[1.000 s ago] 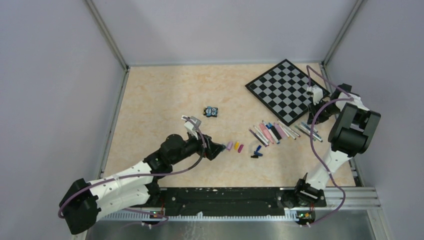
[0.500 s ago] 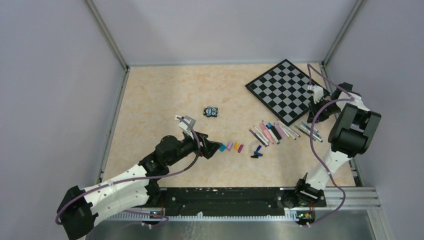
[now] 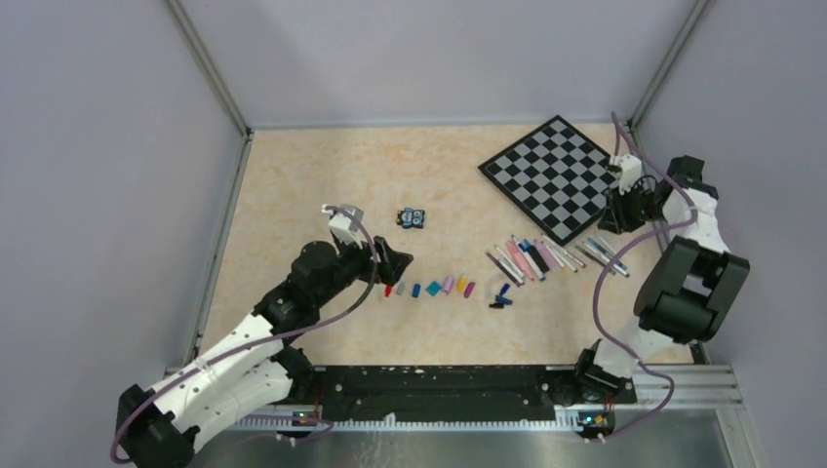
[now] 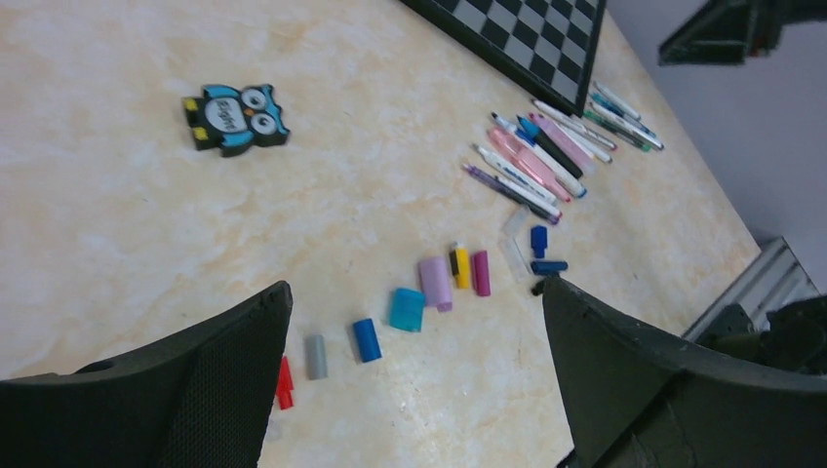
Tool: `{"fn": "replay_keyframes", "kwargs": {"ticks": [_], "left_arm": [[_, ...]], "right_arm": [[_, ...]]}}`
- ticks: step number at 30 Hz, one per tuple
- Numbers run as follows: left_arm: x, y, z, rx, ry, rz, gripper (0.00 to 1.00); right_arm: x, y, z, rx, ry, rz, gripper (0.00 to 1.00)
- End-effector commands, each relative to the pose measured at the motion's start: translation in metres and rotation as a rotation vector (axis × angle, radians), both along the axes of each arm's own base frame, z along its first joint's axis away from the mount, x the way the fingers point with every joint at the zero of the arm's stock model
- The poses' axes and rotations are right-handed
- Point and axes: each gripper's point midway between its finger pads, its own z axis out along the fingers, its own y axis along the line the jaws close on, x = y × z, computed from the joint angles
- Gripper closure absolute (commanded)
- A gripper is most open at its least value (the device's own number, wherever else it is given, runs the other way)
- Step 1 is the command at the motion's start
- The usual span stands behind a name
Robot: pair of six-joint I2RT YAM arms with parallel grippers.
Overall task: Open the pen caps
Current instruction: Reset both arms
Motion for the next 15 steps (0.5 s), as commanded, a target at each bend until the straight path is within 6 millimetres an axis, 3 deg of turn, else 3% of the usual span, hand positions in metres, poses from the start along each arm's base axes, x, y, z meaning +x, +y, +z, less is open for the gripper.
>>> {"fn": "replay_keyframes", "kwargs": {"ticks": [1,4,7,9,11,15], "left_arm": [[0.027,0.033,0.045,0.089,-0.038,0.127,0.01],[0.043,0.057,0.066,0.142,-0.033,0.178,0.01],[0.059,0.086,0.083,0.145,0.021,0.227,0.01],[0.066,0.105,0.098,0.124,0.050,0.253,0.01],[0.069,0.117,0.112,0.107,0.061,0.261,0.01],[0.063,0.128,0.133,0.131,0.058,0.288,0.01]], "right_arm": [[-0.018,0.039,0.082,0.127,-0.212,-0.022,0.69],[-0.037,0.064,0.122,0.205,-0.318,-0.043,0.62],[-0.054,0.088,0.158,0.331,-0.388,-0.090,0.44],[-0.062,0.098,0.180,0.411,-0.420,-0.147,0.25],[-0.069,0.103,0.201,0.461,-0.457,-0.195,0.17],[-0.081,0.108,0.236,0.505,-0.503,-0.270,0.15]]}}
